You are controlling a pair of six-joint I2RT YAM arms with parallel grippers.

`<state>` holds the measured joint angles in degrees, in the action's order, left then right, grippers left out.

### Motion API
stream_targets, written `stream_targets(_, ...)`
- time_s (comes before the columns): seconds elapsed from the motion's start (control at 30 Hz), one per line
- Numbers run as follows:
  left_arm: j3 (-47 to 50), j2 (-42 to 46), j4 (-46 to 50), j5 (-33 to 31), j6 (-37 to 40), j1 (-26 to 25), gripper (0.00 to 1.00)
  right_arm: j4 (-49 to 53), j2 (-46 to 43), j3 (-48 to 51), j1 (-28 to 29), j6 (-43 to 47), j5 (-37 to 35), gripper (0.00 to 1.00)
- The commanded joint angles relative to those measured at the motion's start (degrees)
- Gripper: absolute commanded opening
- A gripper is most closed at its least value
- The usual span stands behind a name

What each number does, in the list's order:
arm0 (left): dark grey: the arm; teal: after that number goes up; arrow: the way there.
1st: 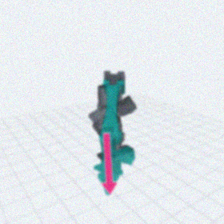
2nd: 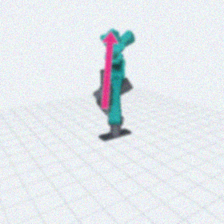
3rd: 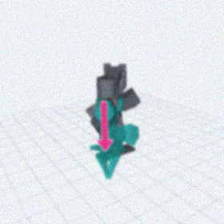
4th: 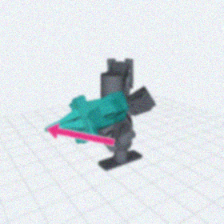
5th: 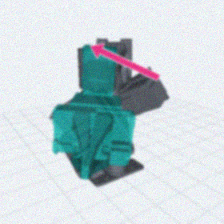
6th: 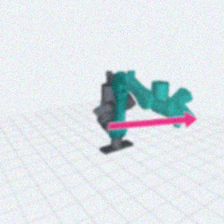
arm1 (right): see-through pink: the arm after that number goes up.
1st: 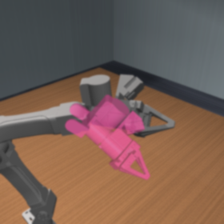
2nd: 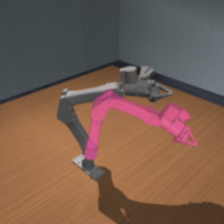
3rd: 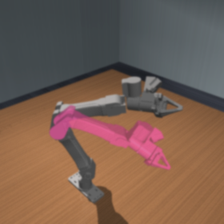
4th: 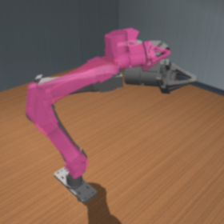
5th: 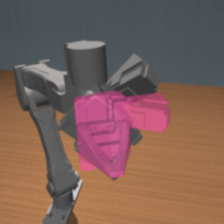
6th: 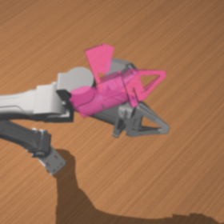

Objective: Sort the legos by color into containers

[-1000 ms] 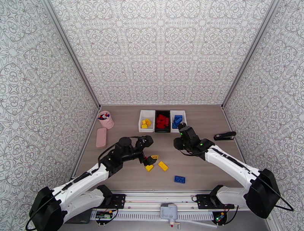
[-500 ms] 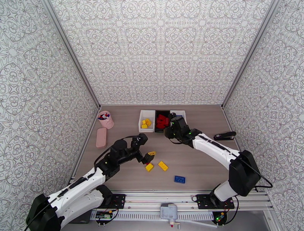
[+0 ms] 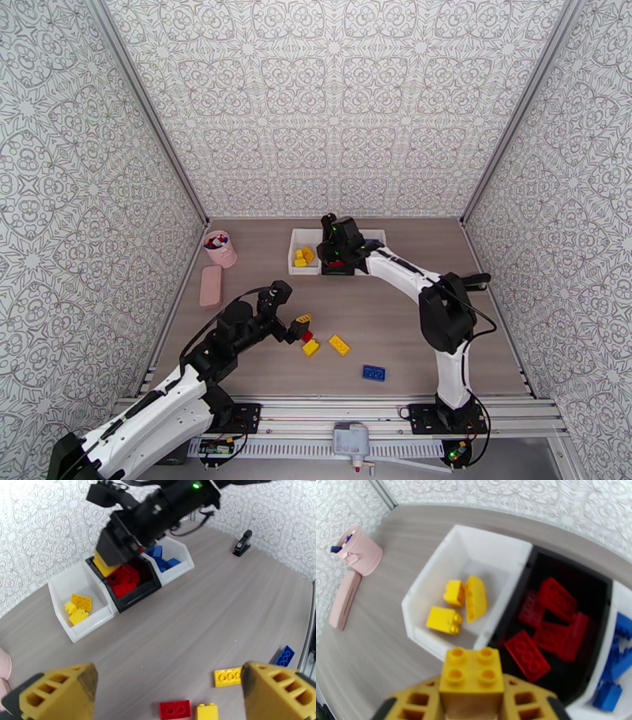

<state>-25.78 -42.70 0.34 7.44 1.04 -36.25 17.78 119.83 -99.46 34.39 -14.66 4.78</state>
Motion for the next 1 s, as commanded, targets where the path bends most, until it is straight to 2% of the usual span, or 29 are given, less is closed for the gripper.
stream_targets(0.0, 0.7, 0.1, 0.7, -1.2, -1.1, 0.6, 1.00, 1.7, 6.0, -7.8, -0.3, 2.3, 1.2, 0.21)
stream_targets(0.3, 0.5, 1.1, 3.3, 2.5, -1.4, 1.4, 1.00, 4.8, 18.9, -22.7, -1.2, 2.6, -1.1, 0.22)
stream_targets(0.43, 0.7, 2.6, 4.8, 2.4, -1.9, 1.8, 1.00, 7.4, 20.5, -26.8, -1.2, 3.9, -1.3, 0.31)
stream_targets(0.6, 0.7, 3.8, 6.2, 4.6, -1.0, 2.1, 1.00, 8.3, 17.3, -25.9, -1.2, 4.7, -0.9, 0.52)
stream_targets(0.63, 0.6, 3.7, 6.3, 5.7, -0.5, 2.2, 1.00, 8.1, 15.9, -24.9, -1.2, 4.9, -0.7, 0.60)
stream_targets(0.7, 0.7, 3.7, 6.0, 9.0, 0.8, 2.5, 1.00, 7.3, 12.7, -21.6, -1.2, 5.0, -0.3, 0.67)
stream_targets(0.8, 1.1, 3.5, 4.8, 13.8, 2.4, 3.1, 1.00, 3.2, 5.3, -12.0, -1.1, 4.8, -0.1, 0.74)
stream_targets(0.97, 1.0, 2.7, 5.6, 22.7, 6.5, 4.7, 1.00, -3.1, -9.4, 9.9, -1.1, 5.4, 1.0, 0.81)
